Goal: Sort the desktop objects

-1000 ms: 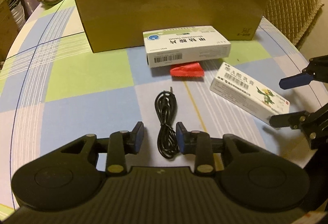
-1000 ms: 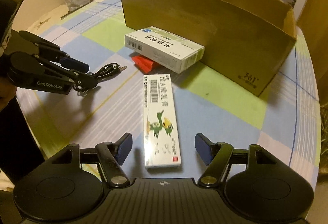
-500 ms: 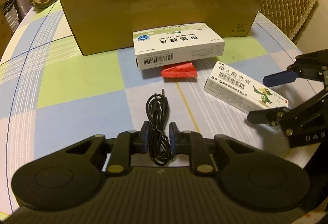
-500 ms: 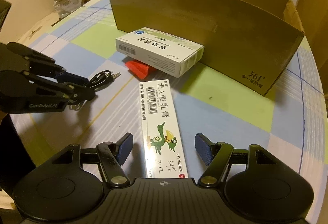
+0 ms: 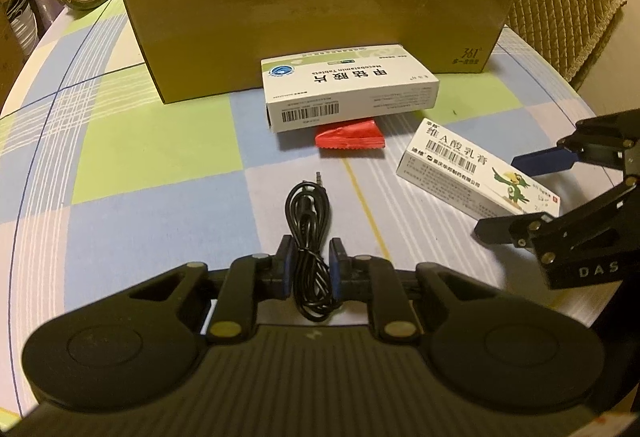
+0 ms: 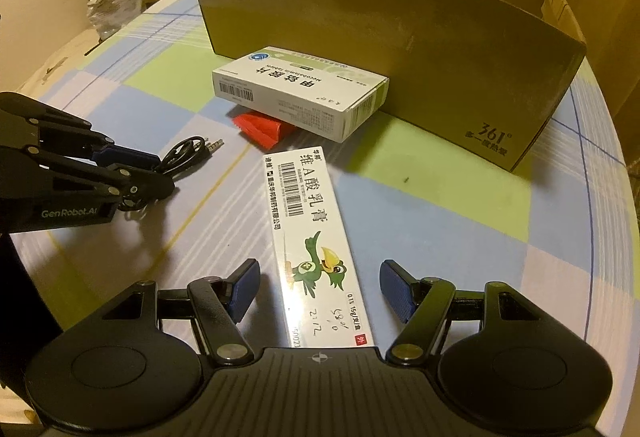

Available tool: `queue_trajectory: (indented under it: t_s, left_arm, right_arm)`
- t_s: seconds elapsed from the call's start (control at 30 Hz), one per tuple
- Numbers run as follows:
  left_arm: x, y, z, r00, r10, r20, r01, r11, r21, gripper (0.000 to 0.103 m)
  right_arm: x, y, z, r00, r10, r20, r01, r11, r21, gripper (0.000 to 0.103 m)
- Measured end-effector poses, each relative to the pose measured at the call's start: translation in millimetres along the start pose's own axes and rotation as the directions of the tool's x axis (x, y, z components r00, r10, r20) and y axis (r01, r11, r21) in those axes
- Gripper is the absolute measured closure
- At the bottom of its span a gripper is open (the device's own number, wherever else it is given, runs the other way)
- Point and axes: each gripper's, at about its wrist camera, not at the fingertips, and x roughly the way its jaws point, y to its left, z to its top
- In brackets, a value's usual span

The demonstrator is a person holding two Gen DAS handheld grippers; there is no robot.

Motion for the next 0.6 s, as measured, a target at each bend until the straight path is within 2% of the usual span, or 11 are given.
queue_trajectory:
  t_s: [0.37,0.47,0.53,0.57,0.6]
  left_arm:
    - [-0.8,0.1,1.4,1.000,0.004,0.007,-0.004,1.000,0.001,0.088]
    - [-0.8,-1.2,2.1,1.000,-0.005,0.008,0.005,1.000,0.006,0.082]
    - [-0.6,-2.6,2.9,1.000,-0.019,0.006,0.019,1.000,0.005,0.071]
    - [0.0,-3.7,3.1,1.000,-0.031,0.002,0.031,1.000,0.002,0.050]
    - [1.1,-5.1,3.0,0.999,-0.037,-0.005,0.037,0.999,-0.002,0.023]
  right_arm:
    - [1.5,1.8,-2.4,1.000,-0.013,0.001,0.013,1.000,0.020,0.045]
    - [1.4,1.5,-2.3,1.000,-0.012,0.001,0.012,1.000,0.021,0.045]
    - [1.6,1.7,-2.1,1.000,-0.013,0.000,0.013,1.000,0.021,0.045]
    - [1.6,1.6,-2.2,1.000,-0.013,0.000,0.013,1.000,0.021,0.045]
    - [1.5,1.5,-2.2,1.000,-0.013,0.000,0.013,1.000,0.021,0.045]
